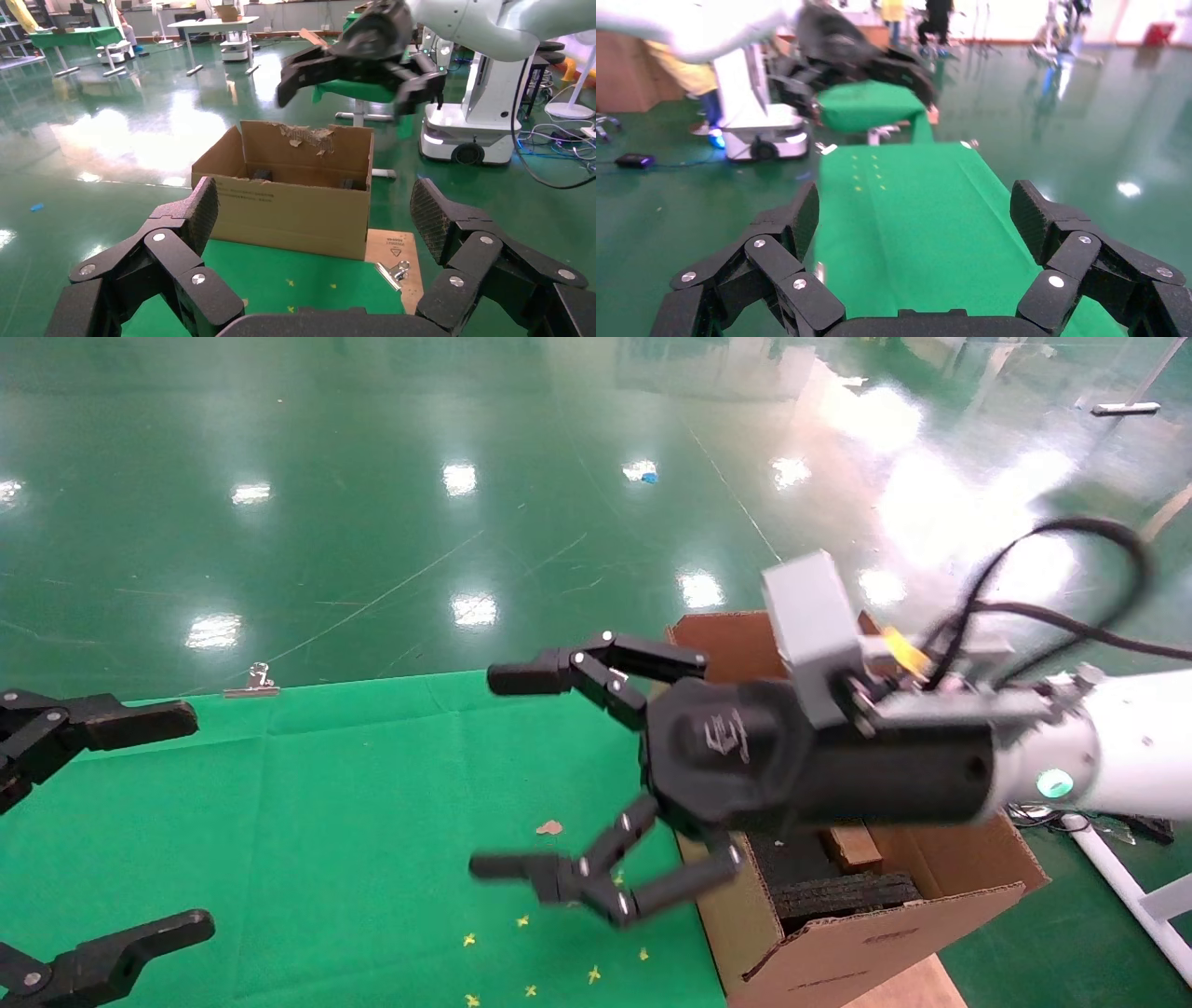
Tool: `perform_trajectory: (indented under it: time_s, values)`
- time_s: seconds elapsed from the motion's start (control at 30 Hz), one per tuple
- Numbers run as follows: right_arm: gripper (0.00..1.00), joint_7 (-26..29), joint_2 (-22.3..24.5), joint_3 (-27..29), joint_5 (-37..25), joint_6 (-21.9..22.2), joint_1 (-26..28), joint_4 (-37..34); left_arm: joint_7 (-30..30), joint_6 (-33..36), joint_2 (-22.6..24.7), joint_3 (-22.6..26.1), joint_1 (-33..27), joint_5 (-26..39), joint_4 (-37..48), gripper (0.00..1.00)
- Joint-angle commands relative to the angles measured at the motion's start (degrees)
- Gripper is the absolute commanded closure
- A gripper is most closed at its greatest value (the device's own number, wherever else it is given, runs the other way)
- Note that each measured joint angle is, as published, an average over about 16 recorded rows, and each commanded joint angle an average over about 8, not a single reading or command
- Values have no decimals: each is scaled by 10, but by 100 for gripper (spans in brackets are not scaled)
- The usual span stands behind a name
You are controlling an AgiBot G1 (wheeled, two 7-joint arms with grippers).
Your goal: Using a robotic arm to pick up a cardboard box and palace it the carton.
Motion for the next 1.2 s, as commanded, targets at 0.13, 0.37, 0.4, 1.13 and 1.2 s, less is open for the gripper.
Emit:
perform_trajectory:
  time_s: [0.13,0.37,0.4,1.13,1.2]
  values:
    - [0,-12,1,34,15,-13,-30,29,0,0,0,0,0,0,0,0]
    - [0,-10,2,31,15,-12,-28,27,0,0,0,0,0,0,0,0]
    - [0,-10,2,30,14,-12,-27,25,0,0,0,0,0,0,0,0]
    - [0,-7,1,18,8,-7,-16,15,0,0,0,0,0,0,0,0]
    - [0,-7,1,18,7,-7,-16,15,0,0,0,0,0,0,0,0]
